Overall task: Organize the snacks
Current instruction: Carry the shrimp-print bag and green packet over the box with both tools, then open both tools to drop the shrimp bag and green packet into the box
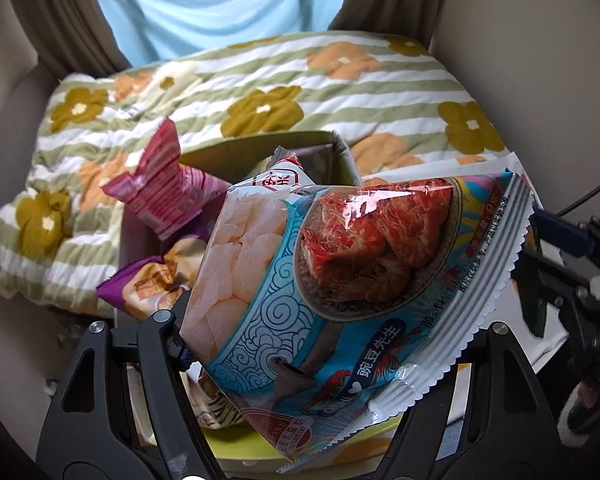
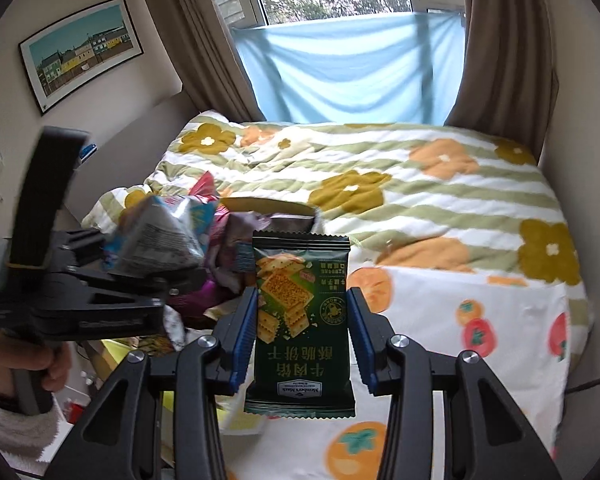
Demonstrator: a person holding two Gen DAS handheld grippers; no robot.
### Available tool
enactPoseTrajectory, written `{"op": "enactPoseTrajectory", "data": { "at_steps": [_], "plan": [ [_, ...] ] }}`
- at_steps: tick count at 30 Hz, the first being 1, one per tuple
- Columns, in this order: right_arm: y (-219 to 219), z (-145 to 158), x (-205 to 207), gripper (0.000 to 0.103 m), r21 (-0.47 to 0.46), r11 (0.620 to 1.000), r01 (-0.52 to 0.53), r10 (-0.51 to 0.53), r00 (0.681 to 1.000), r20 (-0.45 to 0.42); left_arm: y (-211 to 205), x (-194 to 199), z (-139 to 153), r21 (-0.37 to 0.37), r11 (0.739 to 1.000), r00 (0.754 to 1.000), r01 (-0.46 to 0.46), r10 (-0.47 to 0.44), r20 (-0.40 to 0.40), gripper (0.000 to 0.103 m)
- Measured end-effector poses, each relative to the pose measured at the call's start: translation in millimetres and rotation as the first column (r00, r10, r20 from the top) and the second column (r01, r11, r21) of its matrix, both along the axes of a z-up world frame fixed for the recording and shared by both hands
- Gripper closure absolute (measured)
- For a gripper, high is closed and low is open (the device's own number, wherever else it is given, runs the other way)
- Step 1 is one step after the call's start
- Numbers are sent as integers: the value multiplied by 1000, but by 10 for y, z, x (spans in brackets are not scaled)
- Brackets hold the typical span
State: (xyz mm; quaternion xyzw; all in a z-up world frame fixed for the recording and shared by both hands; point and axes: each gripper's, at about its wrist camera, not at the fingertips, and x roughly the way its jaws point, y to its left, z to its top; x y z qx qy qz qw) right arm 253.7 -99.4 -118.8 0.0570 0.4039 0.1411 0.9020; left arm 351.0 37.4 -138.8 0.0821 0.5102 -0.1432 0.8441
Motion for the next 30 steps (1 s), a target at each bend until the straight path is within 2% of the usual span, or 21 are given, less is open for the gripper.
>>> {"op": "enactPoseTrajectory", "data": {
  "at_steps": [3, 7, 14, 20, 25, 27, 28, 29, 30],
  "plan": [
    [135, -40, 2, 63, 10, 1000, 20, -20, 1000, -24, 121, 104, -82, -65, 997, 998, 31, -35, -60, 25],
    [306, -81, -47, 63, -7, 998, 55, -56, 998, -42, 258, 82, -43, -74, 994, 996, 81, -83, -35, 9],
    [532, -210, -199, 63, -19, 988, 153, -153, 986, -71, 594, -28, 133, -133, 984, 993, 114, -114, 8, 8],
    [756, -195, -336, 63, -33, 984, 175, -177, 981, -78, 935, -241, 233, -110, 991, 996, 74, -68, 56, 8],
    [875, -249, -294, 62, 12, 984, 176, -174, 982, -72, 1134, -363, 249, -101, 995, 997, 21, -14, 69, 8],
    [910, -300, -254, 54, 32, 982, 185, -182, 980, -78, 1212, -421, 252, -99, 995, 997, 7, 0, 76, 8],
    [917, -317, -246, 41, 35, 981, 192, -189, 978, -83, 1246, -449, 249, -97, 995, 997, 1, 7, 79, 8],
    [930, -335, -255, 22, 36, 978, 204, -201, 976, -88, 1289, -475, 237, -92, 996, 997, -7, 14, 82, 8],
    [932, -344, -275, 14, 36, 977, 212, -209, 974, -88, 1324, -498, 211, -85, 996, 996, -15, 22, 84, 8]
  ]
}}
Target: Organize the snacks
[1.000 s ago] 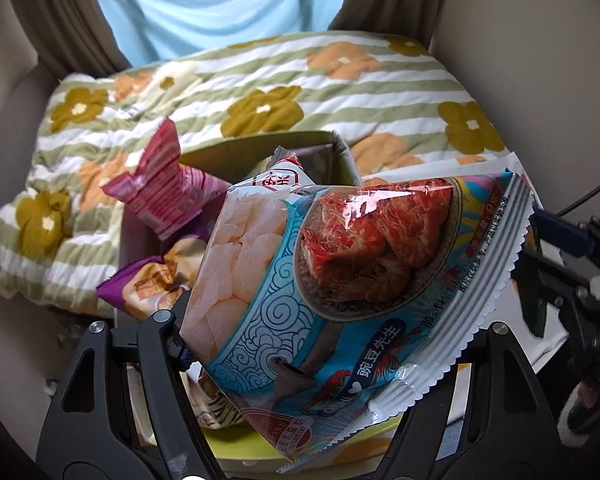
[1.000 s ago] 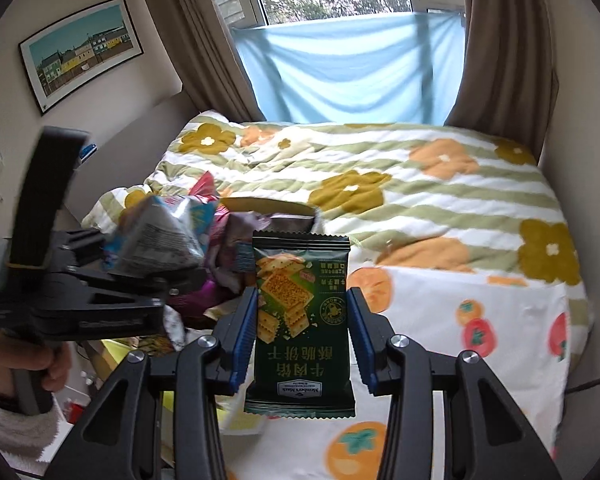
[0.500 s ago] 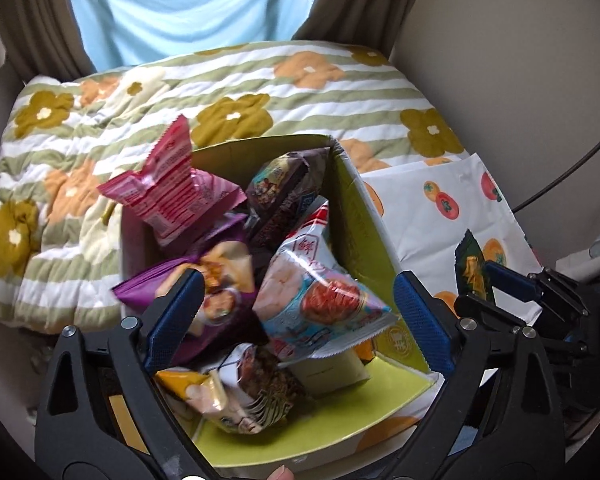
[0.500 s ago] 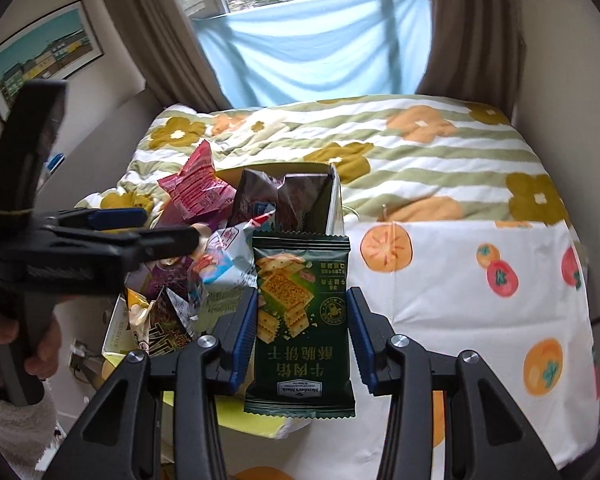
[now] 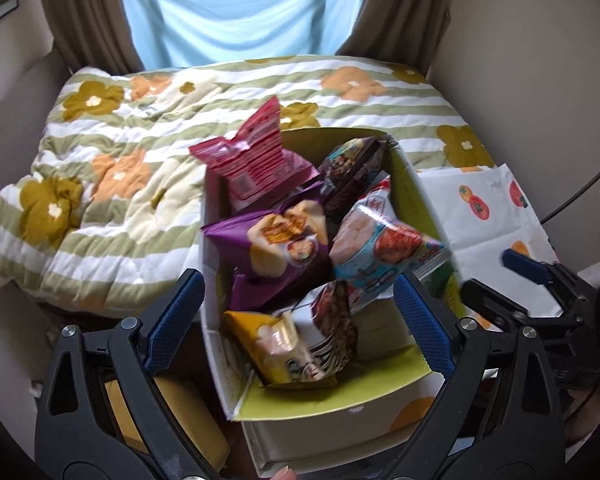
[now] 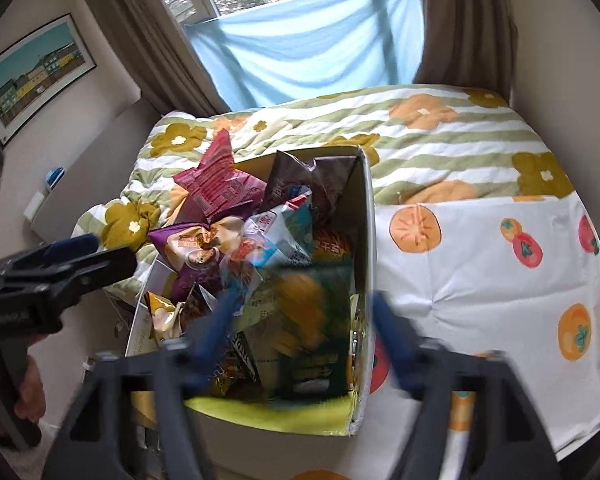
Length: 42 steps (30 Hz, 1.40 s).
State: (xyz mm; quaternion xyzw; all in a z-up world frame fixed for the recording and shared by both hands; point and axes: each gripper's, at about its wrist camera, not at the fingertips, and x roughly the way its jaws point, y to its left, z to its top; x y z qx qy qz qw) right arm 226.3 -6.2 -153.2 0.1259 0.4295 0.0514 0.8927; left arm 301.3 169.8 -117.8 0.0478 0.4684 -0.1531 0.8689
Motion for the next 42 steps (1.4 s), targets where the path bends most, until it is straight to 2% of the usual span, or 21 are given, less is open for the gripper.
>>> {"op": "enactPoseTrajectory", "data": {
  "at_steps": [1, 8, 12, 16, 21, 22, 24, 27, 33, 39, 42],
  "plan": [
    [-4, -11, -48, 7, -5, 1000, 14, -14, 1000, 4, 32, -21, -24, 4, 1000, 1000, -8, 8, 1, 8],
    [18, -40, -346, 7, -73, 996, 45, -47, 999, -27, 142, -240, -137, -14, 999, 999, -31, 31, -14, 8],
    [33, 79, -502, 7, -90, 996, 30, -30, 1000, -1, 98, -436, 19, -14, 999, 999, -50, 50, 21, 8],
    [-20, 355, -694, 7, -122, 992, 12, -3, 997, 71, 15, -737, 316, -35, 996, 992, -85, 88, 93, 8],
    [-187, 844, -1038, 7, -208, 978, 10, 31, 981, 193, -174, -1274, 629, -89, 986, 969, -138, 153, 196, 7],
    [-235, 929, -1118, 7, -227, 974, 13, 36, 977, 212, -217, -1381, 672, -95, 984, 962, -149, 166, 215, 3],
    [-337, 1064, -1271, 7, -256, 966, 26, 38, 970, 240, -331, -1632, 761, -98, 979, 943, -177, 197, 269, 0],
    [-472, 1188, -1500, 1, -282, 958, 55, 25, 961, 274, -489, -1939, 841, -84, 978, 917, -192, 209, 340, 0],
    [-725, 1199, -1860, 1, -277, 953, 118, -30, 952, 304, -675, -2376, 837, -93, 974, 889, -208, 228, 396, 0],
    [-897, 1102, -2066, 1, -269, 949, 164, -80, 952, 297, -818, -2568, 766, -70, 977, 892, -203, 214, 398, 0],
    [-920, 1104, -2130, 1, -276, 946, 172, -83, 949, 305, -859, -2603, 768, -60, 977, 885, -204, 211, 414, 0]
  ]
}}
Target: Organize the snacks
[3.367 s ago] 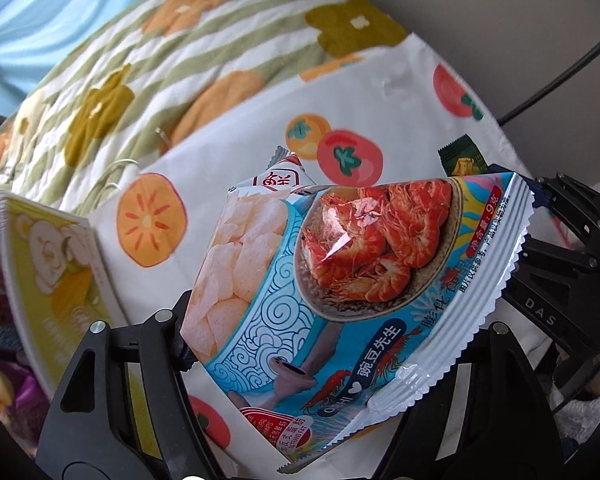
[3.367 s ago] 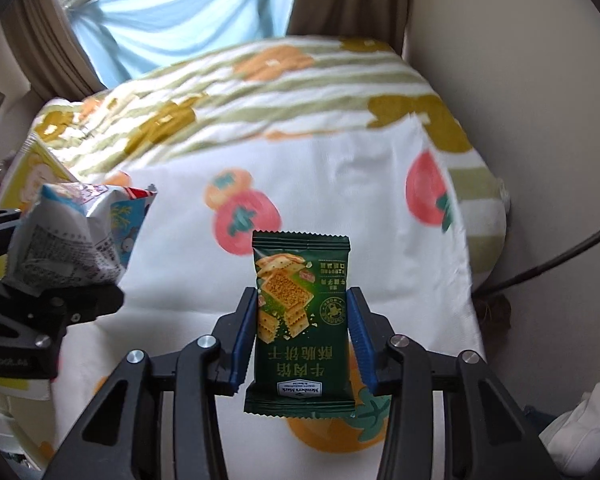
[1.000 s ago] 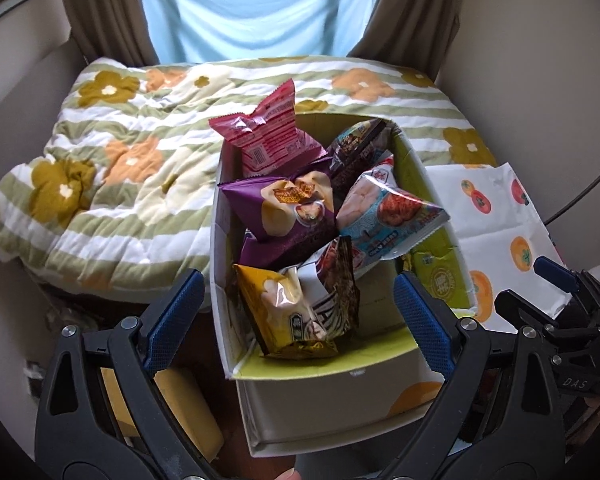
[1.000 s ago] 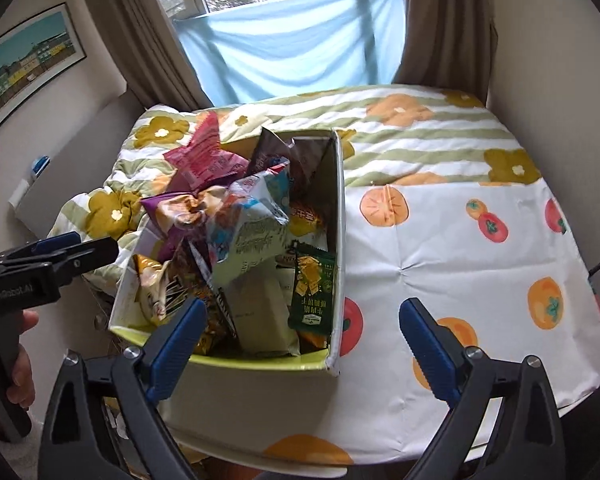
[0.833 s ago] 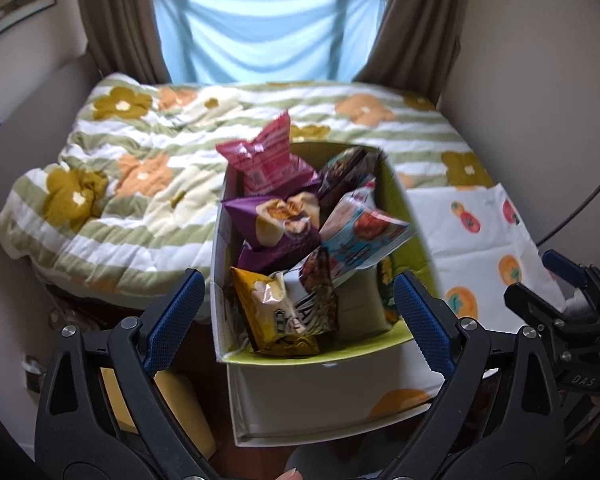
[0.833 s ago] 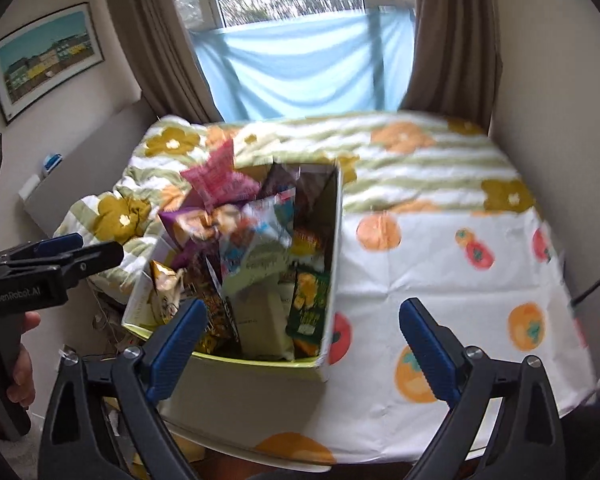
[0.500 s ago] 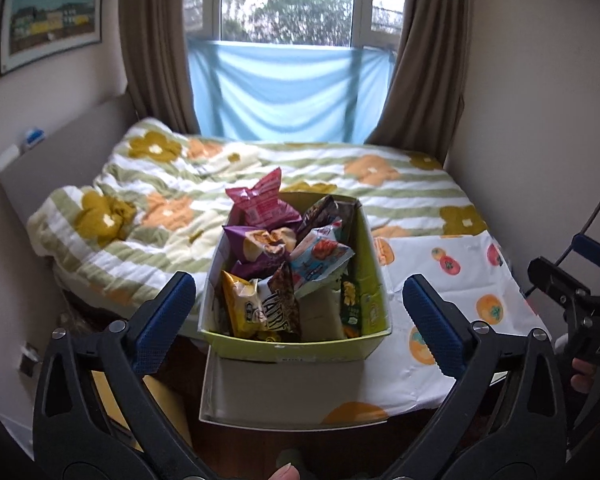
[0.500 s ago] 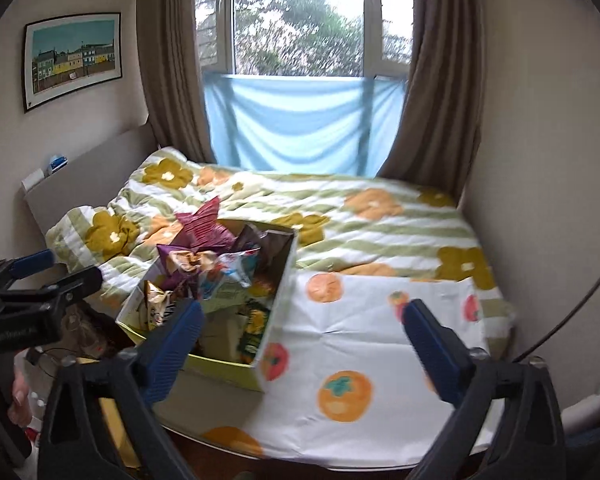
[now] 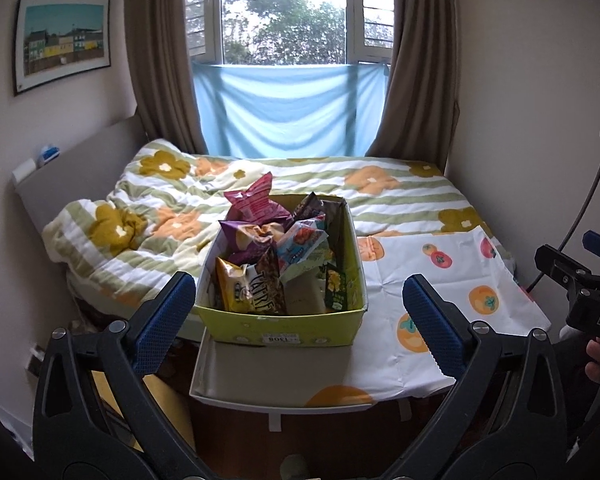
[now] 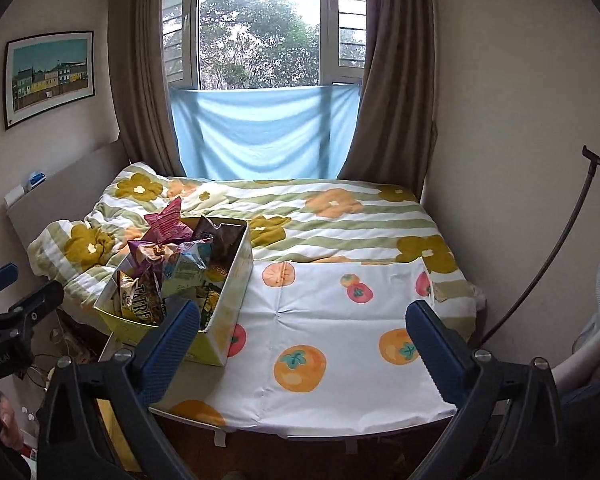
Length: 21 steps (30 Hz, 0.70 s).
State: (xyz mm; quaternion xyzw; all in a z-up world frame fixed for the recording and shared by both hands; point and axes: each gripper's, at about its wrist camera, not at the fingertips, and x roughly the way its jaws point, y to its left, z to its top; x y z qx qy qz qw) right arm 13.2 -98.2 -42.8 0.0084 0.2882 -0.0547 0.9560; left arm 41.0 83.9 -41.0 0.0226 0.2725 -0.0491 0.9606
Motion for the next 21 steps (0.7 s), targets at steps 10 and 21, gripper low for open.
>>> {"op": "enactPoseTrajectory", "data": {
  "at_steps": [10, 21],
  "plan": [
    [-15, -20, -78, 1, 14, 1000, 13, -13, 1000, 5, -17, -56, 44, 1, 1000, 1000, 20, -20, 4, 0],
    [27, -25, -94, 1, 14, 1000, 15, -15, 1000, 6, -8, -83, 46, 2, 999, 999, 41, -41, 0, 0]
  ]
}}
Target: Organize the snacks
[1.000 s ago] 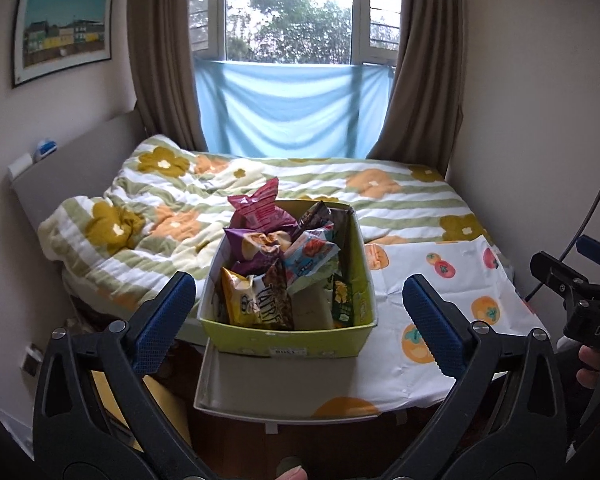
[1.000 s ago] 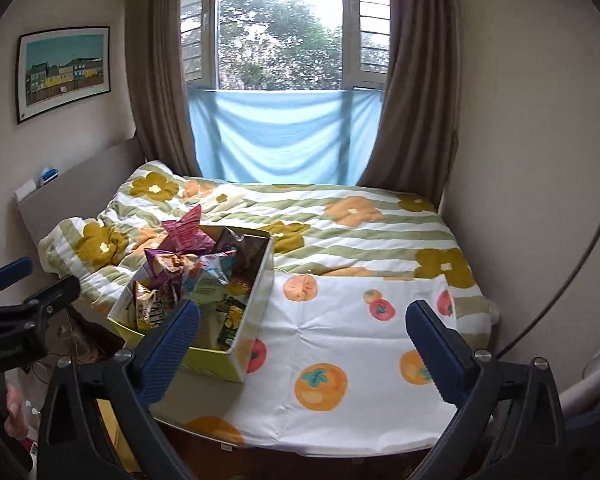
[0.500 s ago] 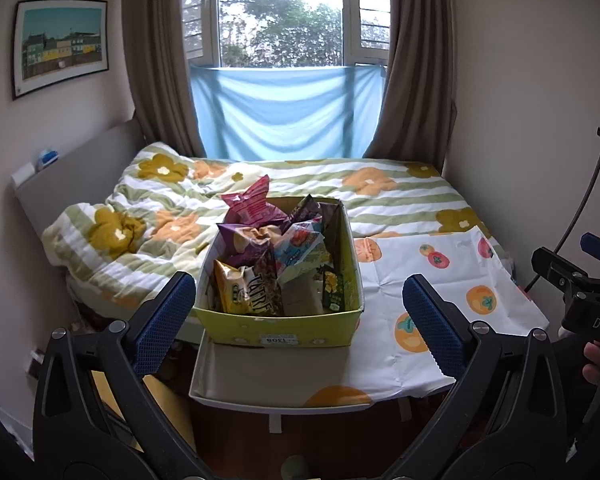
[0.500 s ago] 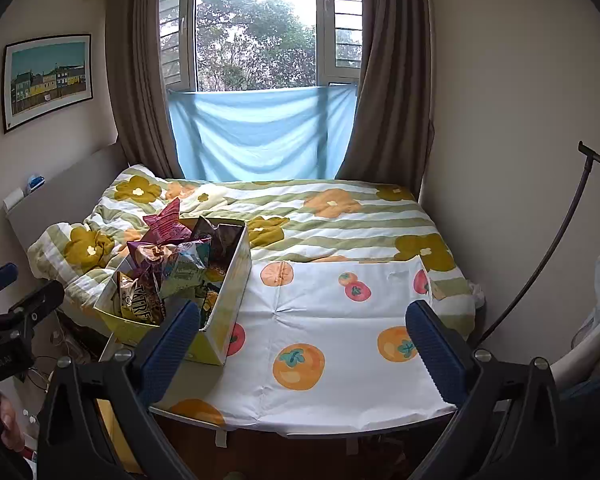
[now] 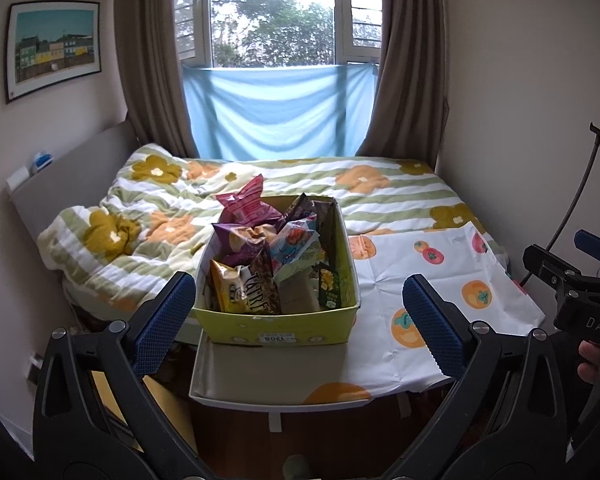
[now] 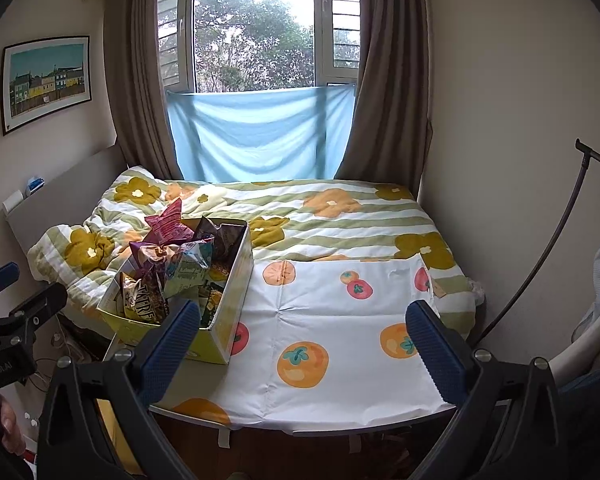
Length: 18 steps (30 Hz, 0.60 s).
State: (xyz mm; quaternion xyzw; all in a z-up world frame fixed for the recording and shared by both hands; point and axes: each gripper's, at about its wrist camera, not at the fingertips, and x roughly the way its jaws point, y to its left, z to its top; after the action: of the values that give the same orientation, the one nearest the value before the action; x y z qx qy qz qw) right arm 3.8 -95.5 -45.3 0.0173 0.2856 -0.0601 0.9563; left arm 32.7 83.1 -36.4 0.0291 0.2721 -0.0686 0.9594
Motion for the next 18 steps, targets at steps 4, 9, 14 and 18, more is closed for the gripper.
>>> {"op": "enactPoseTrajectory", "data": {
  "at_steps": [4, 9, 14, 18],
  "plan": [
    [4, 4, -6, 1, 0, 1000, 2, -2, 1000, 2, -5, -2, 0, -1, 1000, 1000, 0, 0, 2, 0],
    [31, -5, 0, 1, 6, 1000, 13, -13, 1000, 5, -9, 5, 2, 0, 1000, 1000, -1, 1, 1, 0],
    [42, -2, 7, 1, 7, 1000, 24, -24, 1000, 5, -5, 10, 5, 1, 1000, 1000, -5, 5, 5, 0],
    [50, 4, 8, 1, 11, 999, 33, -33, 999, 6, -3, 11, 6, 2, 1000, 1000, -5, 5, 6, 0]
  ]
}}
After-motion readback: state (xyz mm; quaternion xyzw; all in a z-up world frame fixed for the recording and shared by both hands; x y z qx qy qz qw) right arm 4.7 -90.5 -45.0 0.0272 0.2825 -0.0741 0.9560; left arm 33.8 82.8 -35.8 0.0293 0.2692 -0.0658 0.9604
